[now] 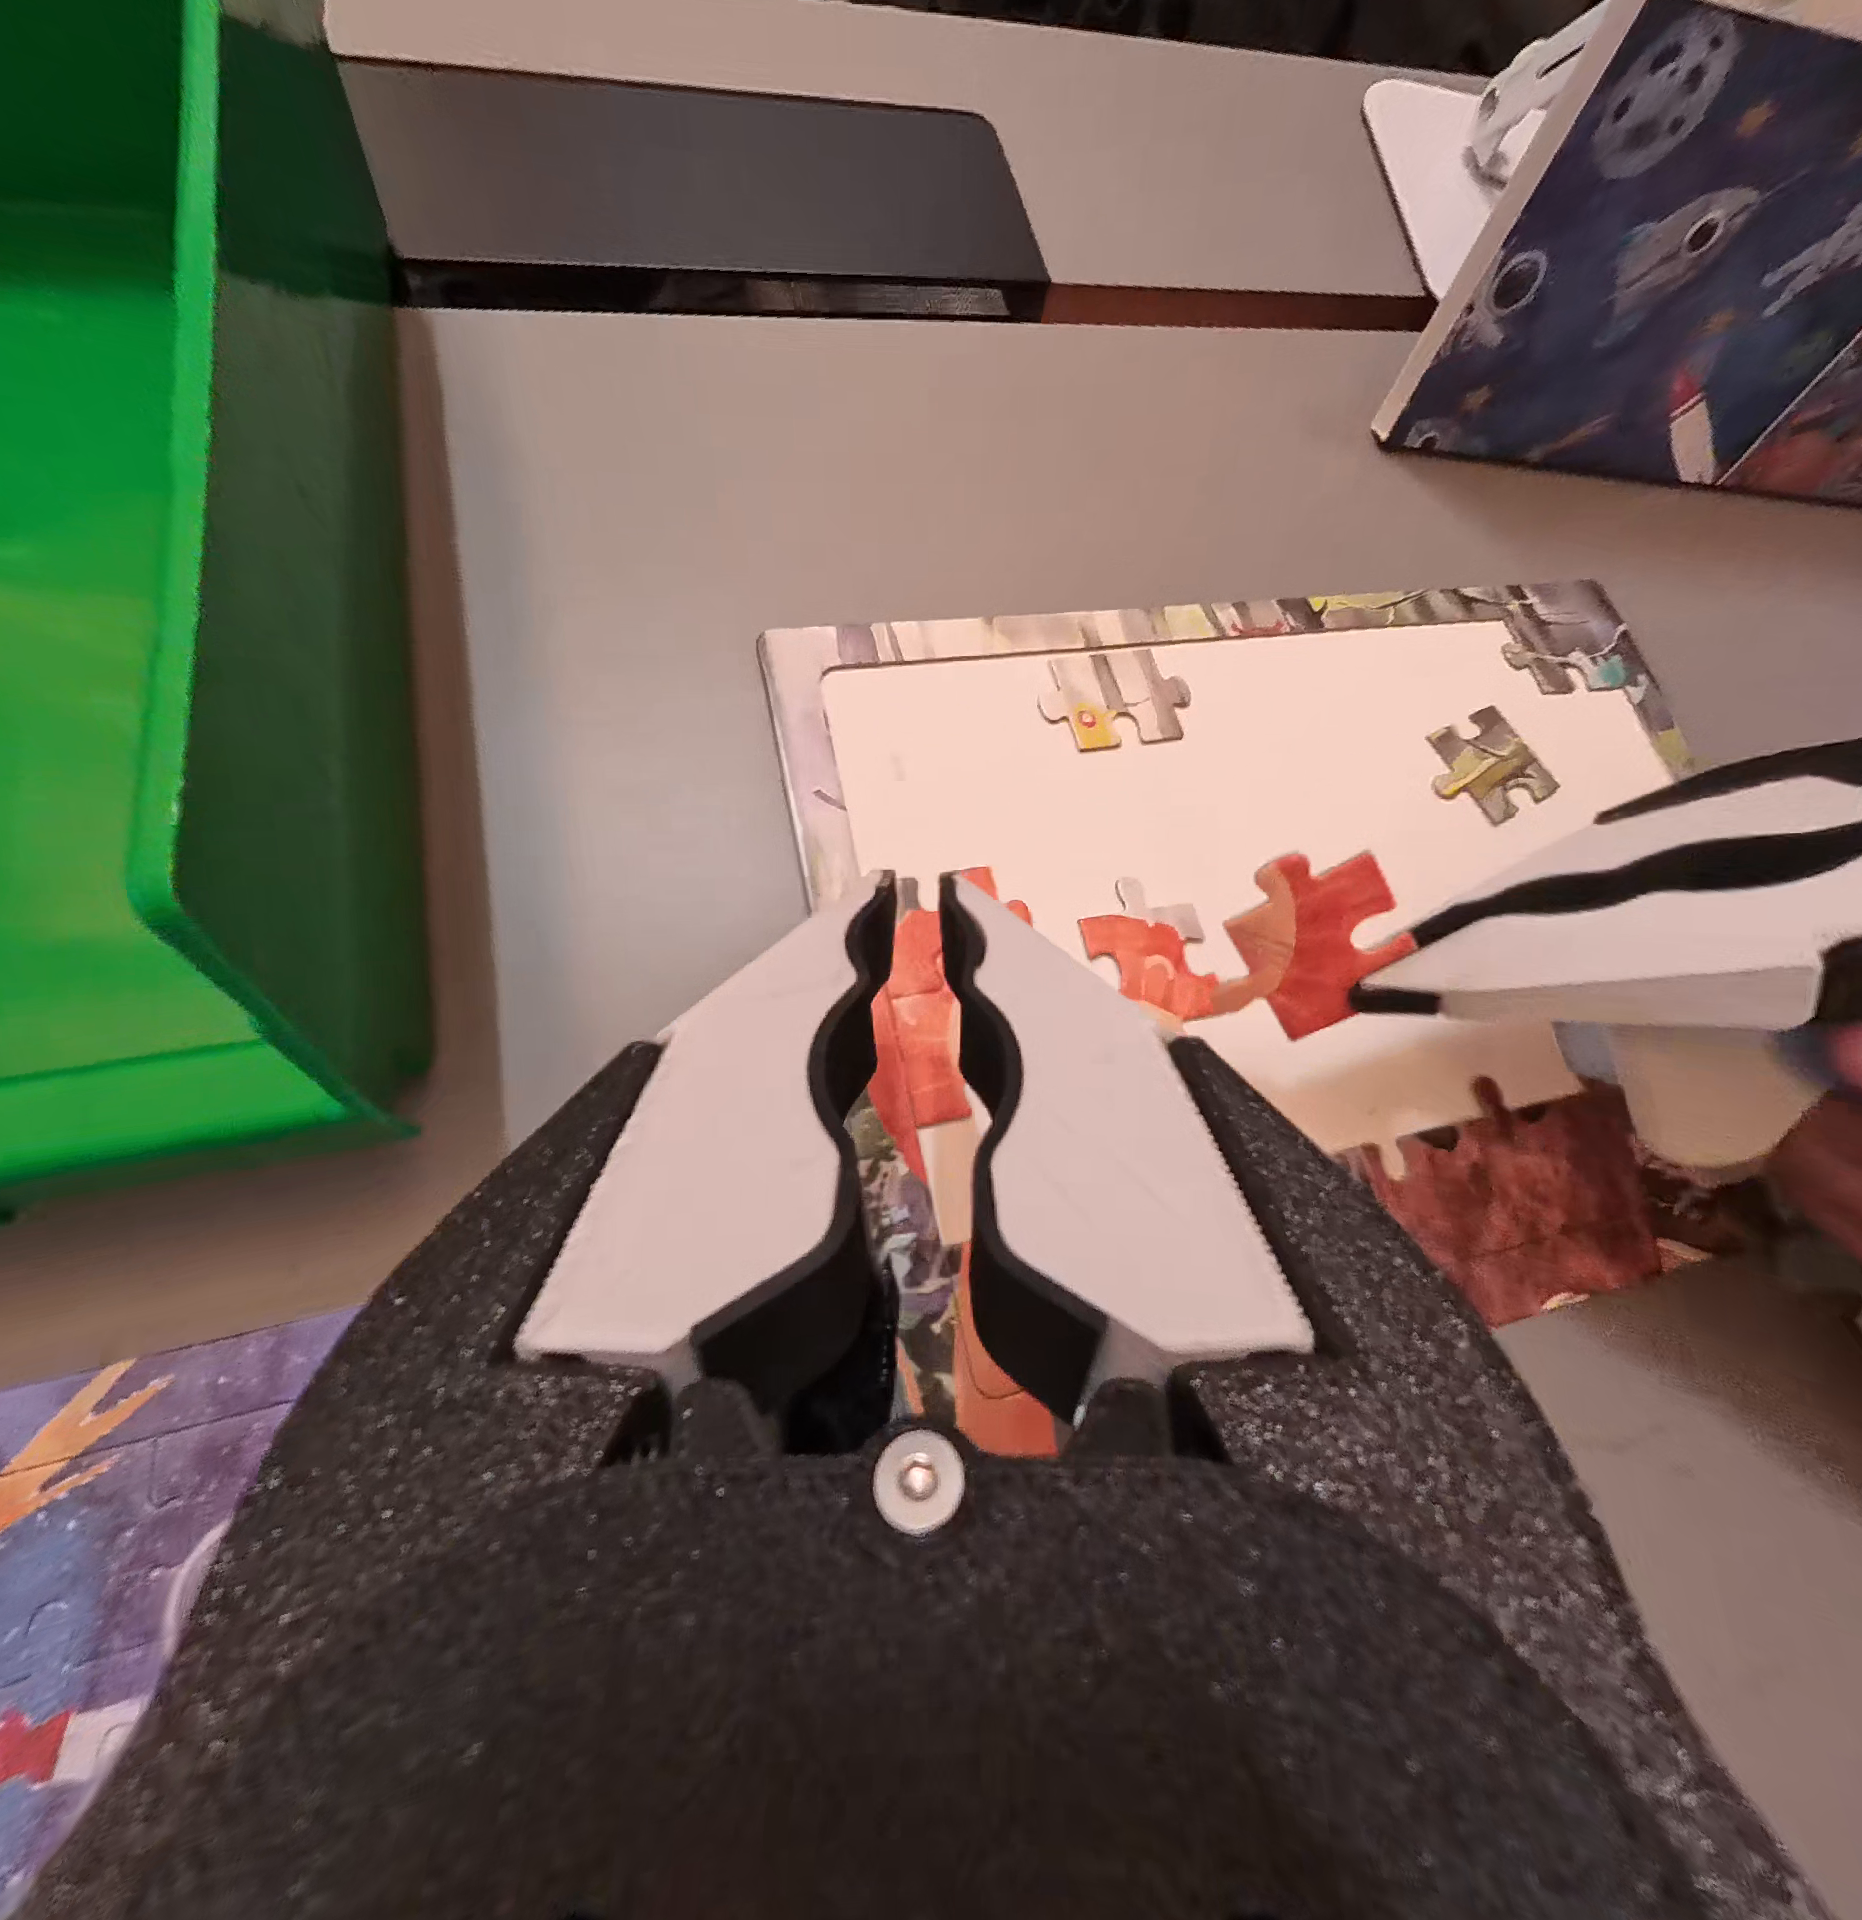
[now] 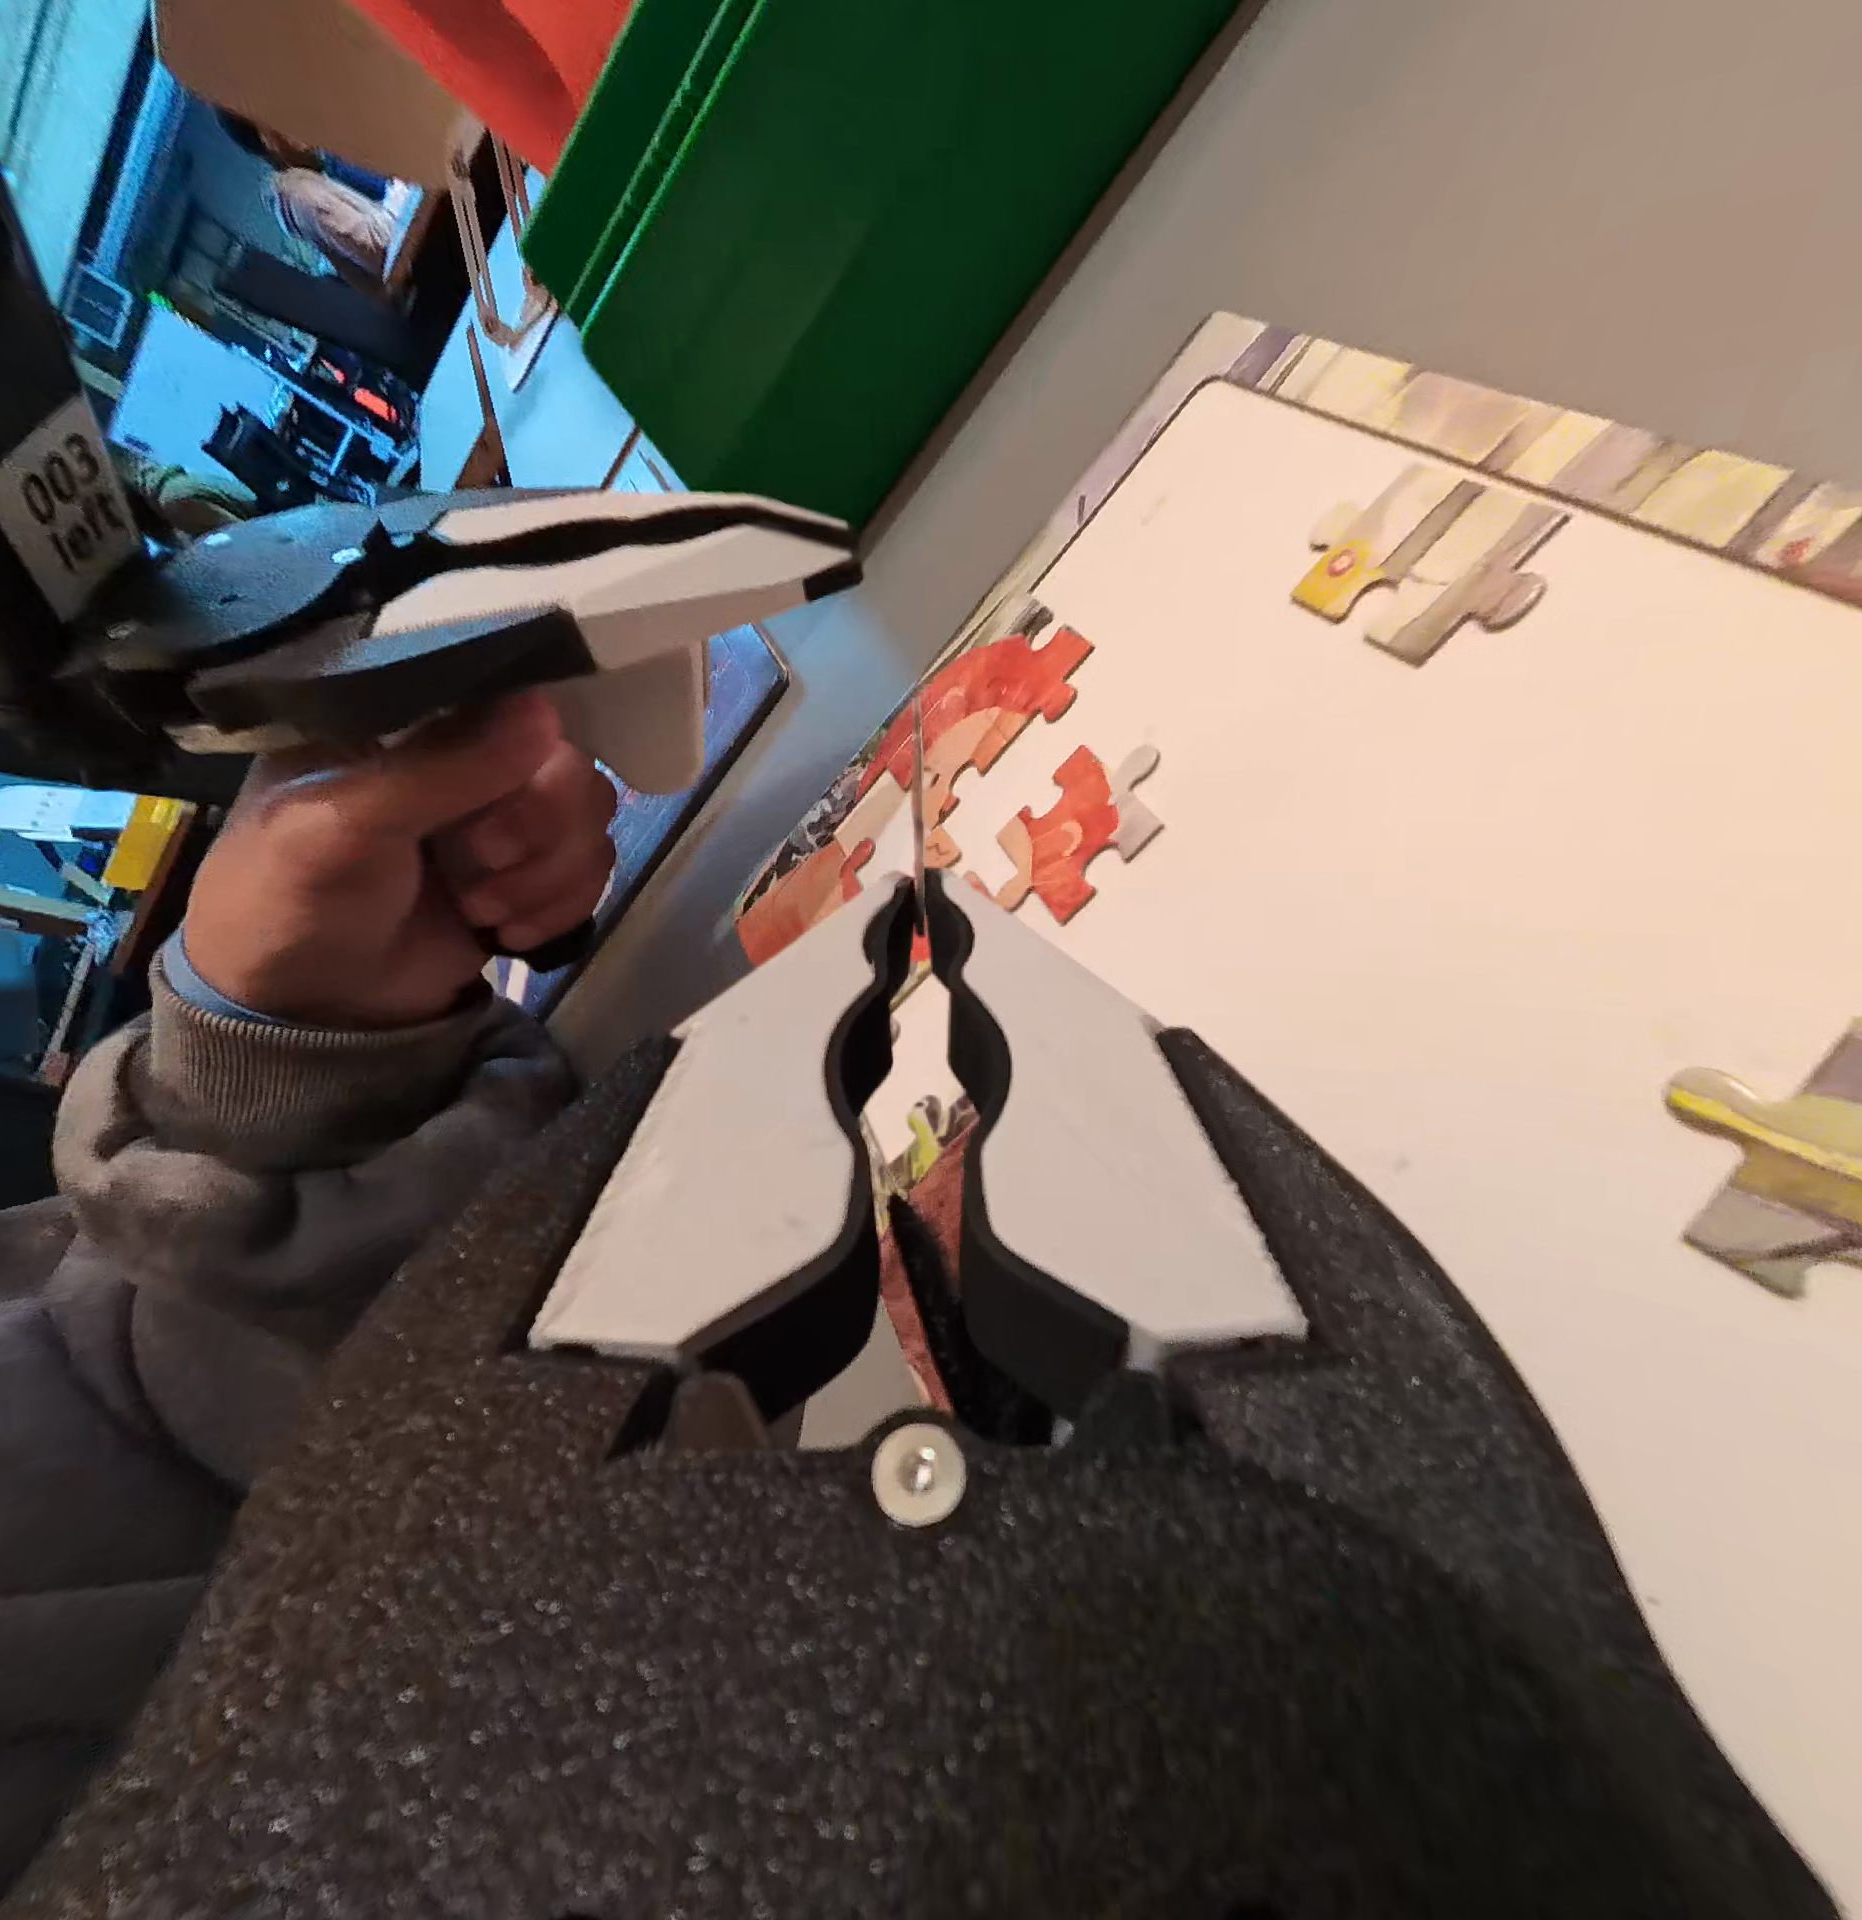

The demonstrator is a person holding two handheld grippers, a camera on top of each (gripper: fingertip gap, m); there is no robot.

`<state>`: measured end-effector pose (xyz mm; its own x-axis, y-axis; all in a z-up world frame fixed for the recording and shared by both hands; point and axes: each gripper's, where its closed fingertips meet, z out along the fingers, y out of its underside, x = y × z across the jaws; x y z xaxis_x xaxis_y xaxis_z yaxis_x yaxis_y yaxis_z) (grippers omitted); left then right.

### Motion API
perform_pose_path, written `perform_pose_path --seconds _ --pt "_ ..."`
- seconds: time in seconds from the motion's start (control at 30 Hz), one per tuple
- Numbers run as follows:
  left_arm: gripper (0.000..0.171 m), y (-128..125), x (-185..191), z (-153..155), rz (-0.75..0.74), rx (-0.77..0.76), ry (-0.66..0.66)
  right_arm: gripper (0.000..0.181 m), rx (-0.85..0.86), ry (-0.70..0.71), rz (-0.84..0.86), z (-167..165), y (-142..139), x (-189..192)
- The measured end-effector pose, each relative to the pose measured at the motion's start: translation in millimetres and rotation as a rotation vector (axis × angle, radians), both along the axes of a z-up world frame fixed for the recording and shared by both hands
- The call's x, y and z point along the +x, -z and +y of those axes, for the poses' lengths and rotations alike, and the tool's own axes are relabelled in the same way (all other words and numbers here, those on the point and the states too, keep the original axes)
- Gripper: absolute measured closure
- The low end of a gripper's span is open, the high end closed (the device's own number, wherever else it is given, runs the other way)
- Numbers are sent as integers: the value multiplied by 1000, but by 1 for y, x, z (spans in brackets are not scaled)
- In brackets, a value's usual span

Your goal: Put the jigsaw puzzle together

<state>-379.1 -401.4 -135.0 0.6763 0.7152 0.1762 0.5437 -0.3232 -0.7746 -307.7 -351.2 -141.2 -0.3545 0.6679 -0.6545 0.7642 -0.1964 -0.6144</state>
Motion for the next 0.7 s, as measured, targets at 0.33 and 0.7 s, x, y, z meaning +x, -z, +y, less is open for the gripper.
perform_pose_path --seconds 0.33,0.7 --pt "164 6 3 6 25 -51 23 179 88 -77 -76 -4 19 12" --pt "164 8 9 15 -24 2 54 180 55 -106 -131 -9 22 19"
